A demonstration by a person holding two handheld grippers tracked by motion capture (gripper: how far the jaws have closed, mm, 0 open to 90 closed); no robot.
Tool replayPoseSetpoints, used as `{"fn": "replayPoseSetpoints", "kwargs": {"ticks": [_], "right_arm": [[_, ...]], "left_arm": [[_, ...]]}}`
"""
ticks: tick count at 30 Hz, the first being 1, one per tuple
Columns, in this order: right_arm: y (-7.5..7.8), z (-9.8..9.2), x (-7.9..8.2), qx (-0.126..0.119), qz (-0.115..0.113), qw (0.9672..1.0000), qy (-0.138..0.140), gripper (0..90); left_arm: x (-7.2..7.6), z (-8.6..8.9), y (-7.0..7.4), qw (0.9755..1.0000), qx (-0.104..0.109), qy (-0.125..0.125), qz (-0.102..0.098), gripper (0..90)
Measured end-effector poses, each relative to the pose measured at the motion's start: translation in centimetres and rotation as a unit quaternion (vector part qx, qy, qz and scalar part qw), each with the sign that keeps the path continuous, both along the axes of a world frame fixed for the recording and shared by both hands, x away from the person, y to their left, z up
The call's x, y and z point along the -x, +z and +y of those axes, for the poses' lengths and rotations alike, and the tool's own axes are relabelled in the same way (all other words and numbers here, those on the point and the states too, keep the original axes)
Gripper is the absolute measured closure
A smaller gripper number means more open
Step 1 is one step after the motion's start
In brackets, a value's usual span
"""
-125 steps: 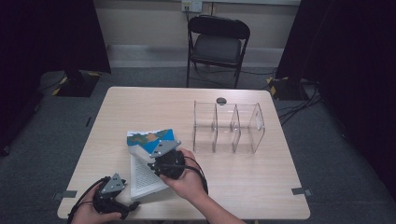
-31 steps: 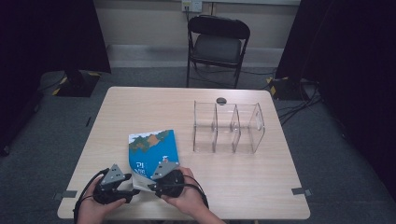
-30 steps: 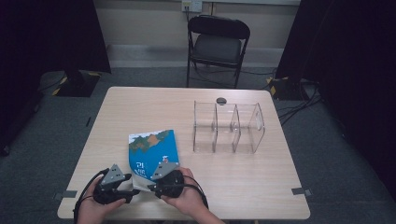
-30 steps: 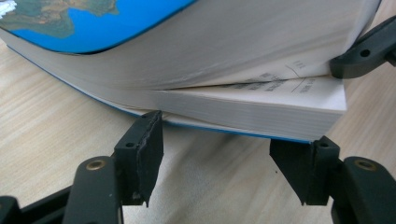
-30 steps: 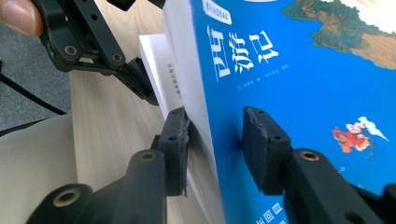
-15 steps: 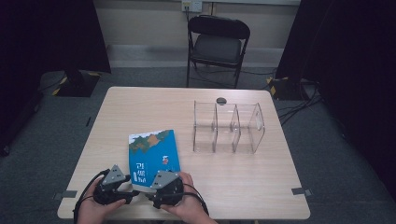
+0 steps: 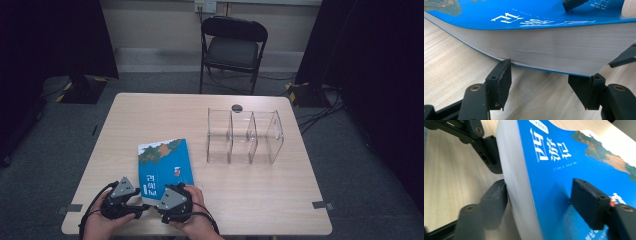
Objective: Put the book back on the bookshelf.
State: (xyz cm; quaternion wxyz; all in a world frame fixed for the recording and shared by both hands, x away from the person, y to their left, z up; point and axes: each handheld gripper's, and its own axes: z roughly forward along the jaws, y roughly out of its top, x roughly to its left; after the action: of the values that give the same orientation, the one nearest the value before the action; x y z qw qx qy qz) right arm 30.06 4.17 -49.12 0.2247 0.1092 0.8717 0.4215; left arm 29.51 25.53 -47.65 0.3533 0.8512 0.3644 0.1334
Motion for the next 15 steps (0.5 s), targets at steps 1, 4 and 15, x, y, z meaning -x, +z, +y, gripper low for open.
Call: {"fn": "replayPoseSetpoints", "kwargs": {"ticks": [1,4,15], "right_arm": [[-0.04,-0.01,-0.01,-0.001,0.000,1.0000,0.001,30.5],[-0.16,-0.06,0.05,-0.007,-0.002,1.0000,-0.001,31.1],[0.72,-0.15,0.38,0.013,-0.017,0.9997,0.013,50.2]], "left_arm": [[0.00,0.00,0.01,1.0000,0.000,0.000,0.000,35.7],[0.00,-0.01,-0.01,1.0000,0.003,0.002,0.000,35.7],[-0.21,0.20,0.27,0.9998,0.021,0.004,0.001,35.8]]}}
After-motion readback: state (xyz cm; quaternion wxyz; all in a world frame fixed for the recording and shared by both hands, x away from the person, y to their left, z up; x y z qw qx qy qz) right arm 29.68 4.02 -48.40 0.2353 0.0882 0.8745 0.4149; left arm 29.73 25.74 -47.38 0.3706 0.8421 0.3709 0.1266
